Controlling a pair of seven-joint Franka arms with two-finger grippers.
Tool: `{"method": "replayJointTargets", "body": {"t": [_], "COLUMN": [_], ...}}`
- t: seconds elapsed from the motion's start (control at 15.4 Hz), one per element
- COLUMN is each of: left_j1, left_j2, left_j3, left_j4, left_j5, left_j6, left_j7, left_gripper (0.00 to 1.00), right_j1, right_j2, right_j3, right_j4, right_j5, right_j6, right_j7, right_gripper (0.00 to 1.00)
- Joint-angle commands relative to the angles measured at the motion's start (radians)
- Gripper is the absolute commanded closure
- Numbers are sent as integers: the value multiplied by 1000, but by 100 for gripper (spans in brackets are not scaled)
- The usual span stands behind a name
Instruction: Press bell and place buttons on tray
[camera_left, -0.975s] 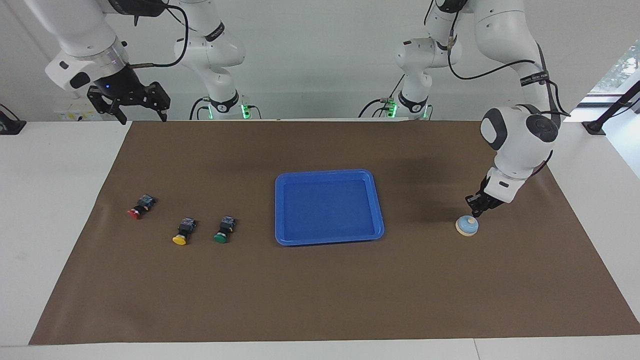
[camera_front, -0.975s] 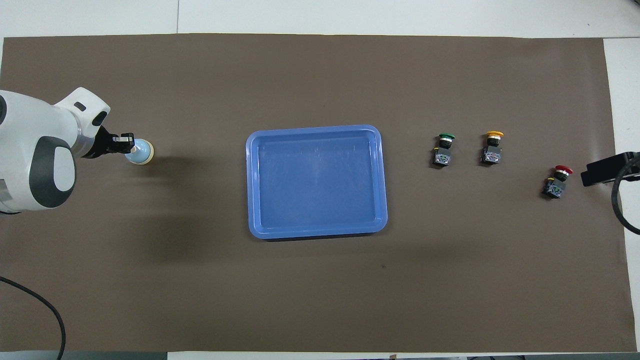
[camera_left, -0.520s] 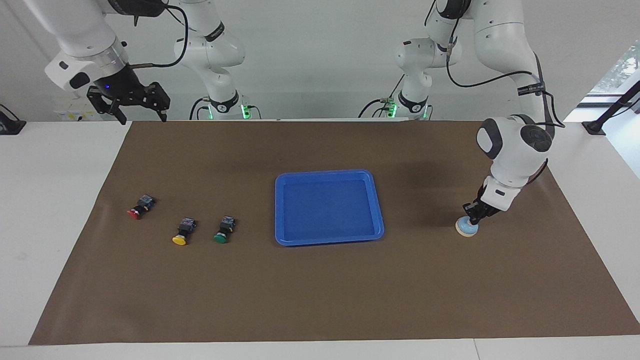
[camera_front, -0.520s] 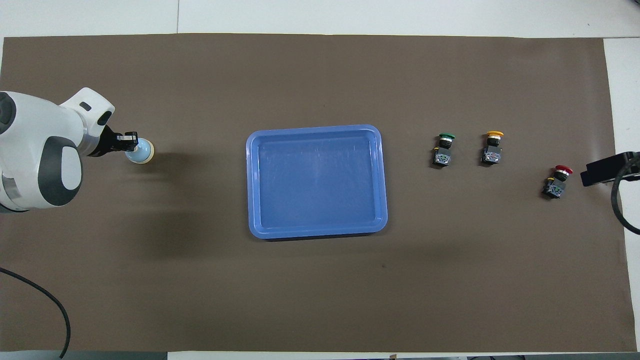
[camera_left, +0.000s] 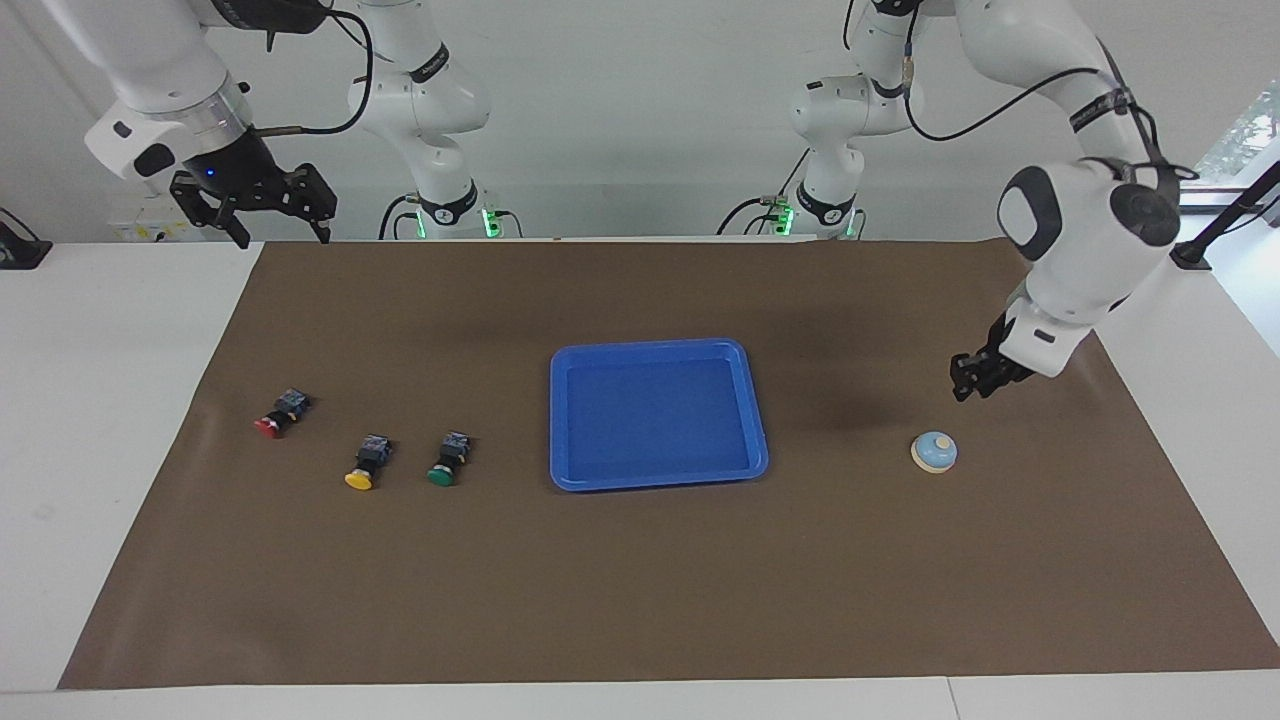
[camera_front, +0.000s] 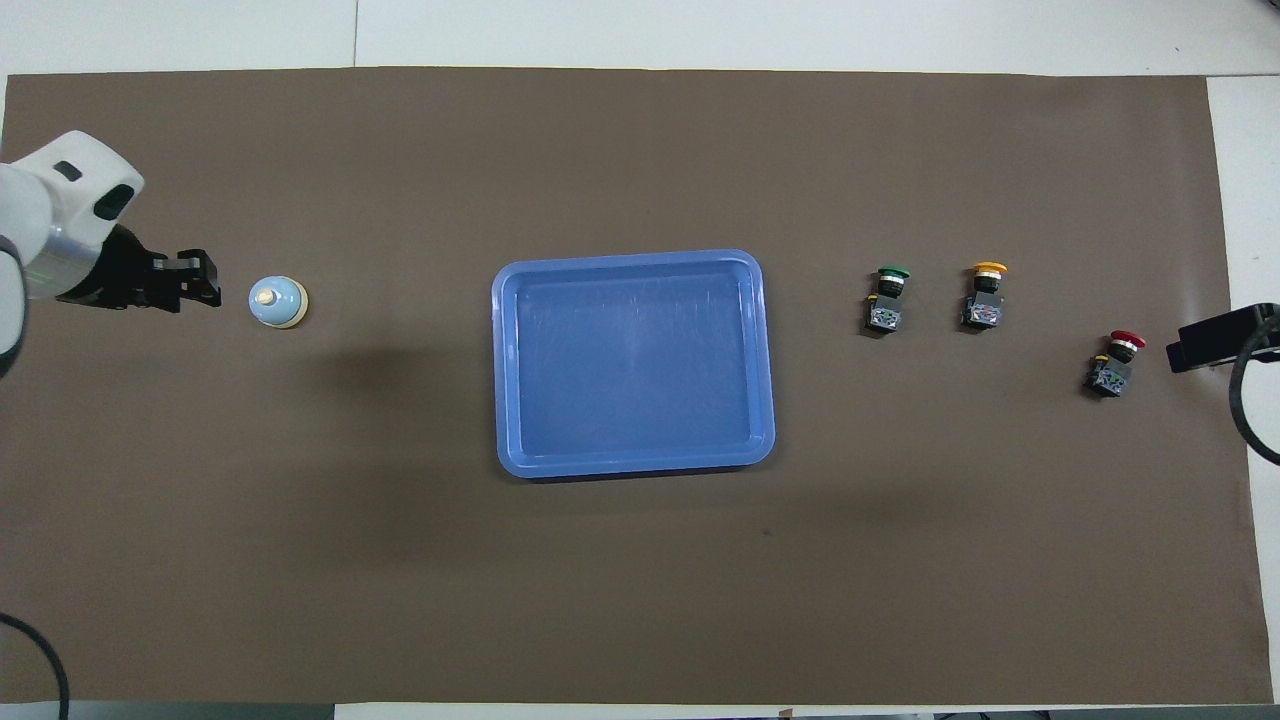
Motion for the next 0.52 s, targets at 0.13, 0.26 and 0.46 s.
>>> {"method": "replayJointTargets", "body": {"t": [0.13, 0.26, 0.46], "left_j1": [-4, -8, -18], "left_j2": [-157, -137, -120], "left_j3": [-12, -13, -13], "left_j4": [64, 155, 178], "left_j5": [6, 4, -5], "left_j6": [-246, -349, -373], "left_j7": [2, 2, 2], "left_gripper": [0, 0, 0], "right_j1": [-14, -11, -1], "right_j2": [-24, -24, -23], "right_j3": [13, 13, 13], "right_j4": [-25, -25, -25], "right_j5": [-11, -1, 2], "right_j6": [-12, -15, -1], "right_j7": [-18, -12, -1], "right_gripper": [0, 0, 0]}}
